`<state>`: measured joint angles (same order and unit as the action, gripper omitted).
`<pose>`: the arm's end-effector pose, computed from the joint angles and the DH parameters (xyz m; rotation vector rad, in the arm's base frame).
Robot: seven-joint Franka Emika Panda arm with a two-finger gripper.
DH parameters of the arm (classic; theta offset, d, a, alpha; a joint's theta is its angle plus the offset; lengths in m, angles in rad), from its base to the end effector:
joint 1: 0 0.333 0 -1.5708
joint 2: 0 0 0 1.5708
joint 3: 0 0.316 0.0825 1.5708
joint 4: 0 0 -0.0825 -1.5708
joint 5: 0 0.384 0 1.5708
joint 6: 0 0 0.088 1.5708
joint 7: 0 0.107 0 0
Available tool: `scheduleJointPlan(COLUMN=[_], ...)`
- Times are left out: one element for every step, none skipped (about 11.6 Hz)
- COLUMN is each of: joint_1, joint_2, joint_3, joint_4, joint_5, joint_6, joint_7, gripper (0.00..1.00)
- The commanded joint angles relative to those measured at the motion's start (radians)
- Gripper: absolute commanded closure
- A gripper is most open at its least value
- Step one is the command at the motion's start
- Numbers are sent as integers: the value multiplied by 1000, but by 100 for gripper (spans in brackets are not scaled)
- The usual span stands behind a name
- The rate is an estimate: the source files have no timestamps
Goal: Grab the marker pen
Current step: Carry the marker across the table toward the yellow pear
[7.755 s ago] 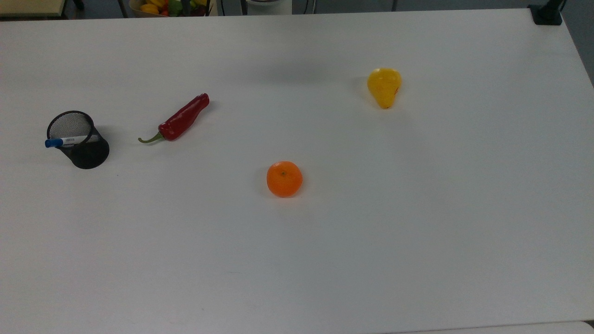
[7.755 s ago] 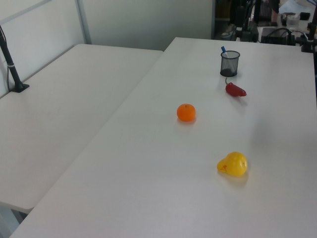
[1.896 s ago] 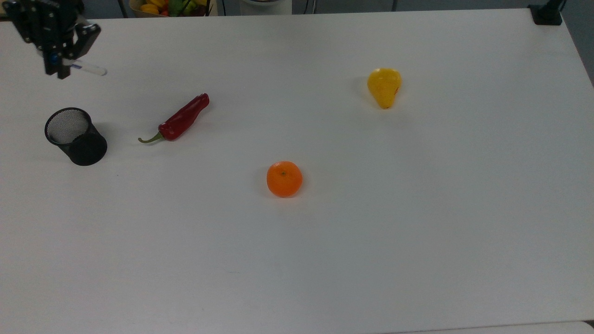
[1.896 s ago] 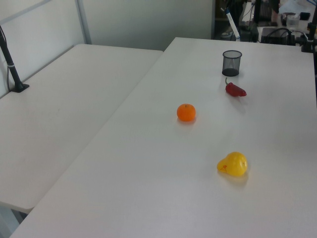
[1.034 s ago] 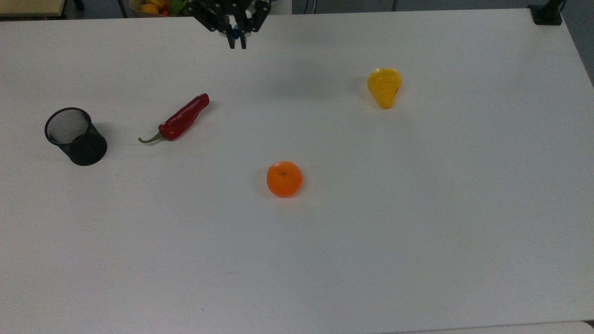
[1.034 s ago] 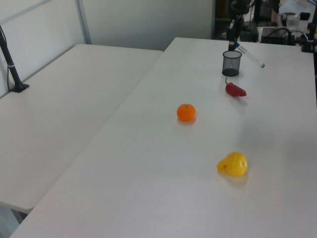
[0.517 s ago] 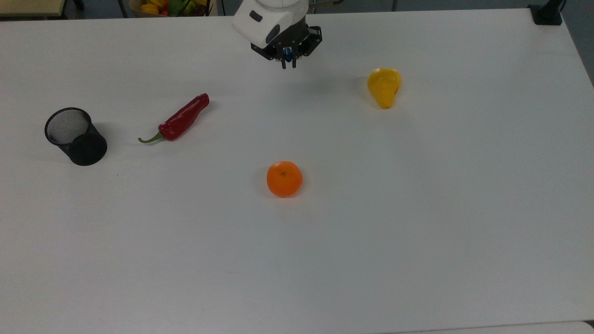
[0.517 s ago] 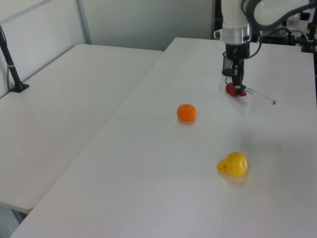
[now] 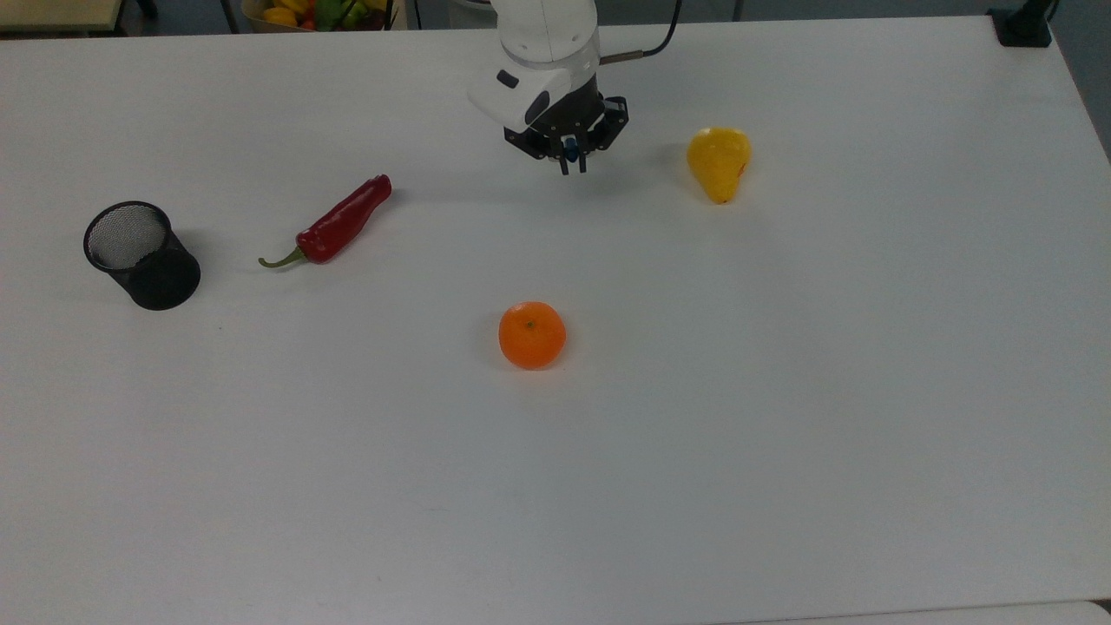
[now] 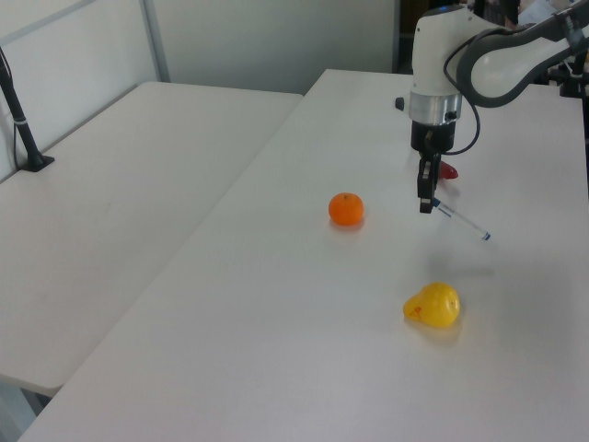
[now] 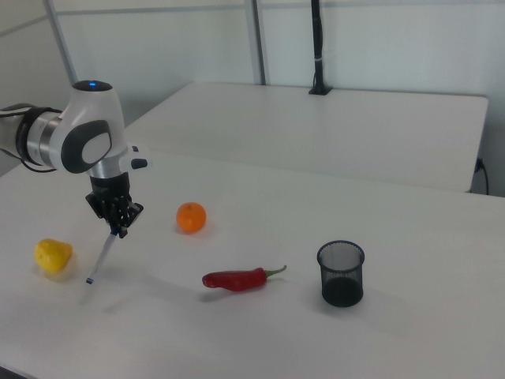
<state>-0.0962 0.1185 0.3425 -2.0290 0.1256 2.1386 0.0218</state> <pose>0.5553 0.1414 0.3934 -2.9887 -0.2314 0.0340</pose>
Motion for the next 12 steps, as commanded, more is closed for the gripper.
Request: scheduleJointPlan(joint_1=[38, 52, 59, 62, 76, 84, 87, 87, 87, 87, 87, 87], joint_2=[30, 56, 78, 92, 101, 111, 130, 142, 154, 176, 179, 182], joint_3=[1, 22, 39, 41, 41, 41, 41, 41, 41, 41, 41, 41], joint_4=[-11, -8, -7, -1, 0, 1, 19, 19, 15, 18, 18, 18], joint_5=[37, 42, 40, 28, 20, -12, -33, -47, -52, -55, -63, -75], joint_6=[85, 137, 171, 179, 181, 182, 182, 207, 269, 293, 294, 294], joint_7=[51, 72, 75, 75, 66, 67, 70, 72, 75, 75, 75, 75], gripper=[94, 94, 93, 94, 94, 94, 94, 94, 94, 94, 93, 89])
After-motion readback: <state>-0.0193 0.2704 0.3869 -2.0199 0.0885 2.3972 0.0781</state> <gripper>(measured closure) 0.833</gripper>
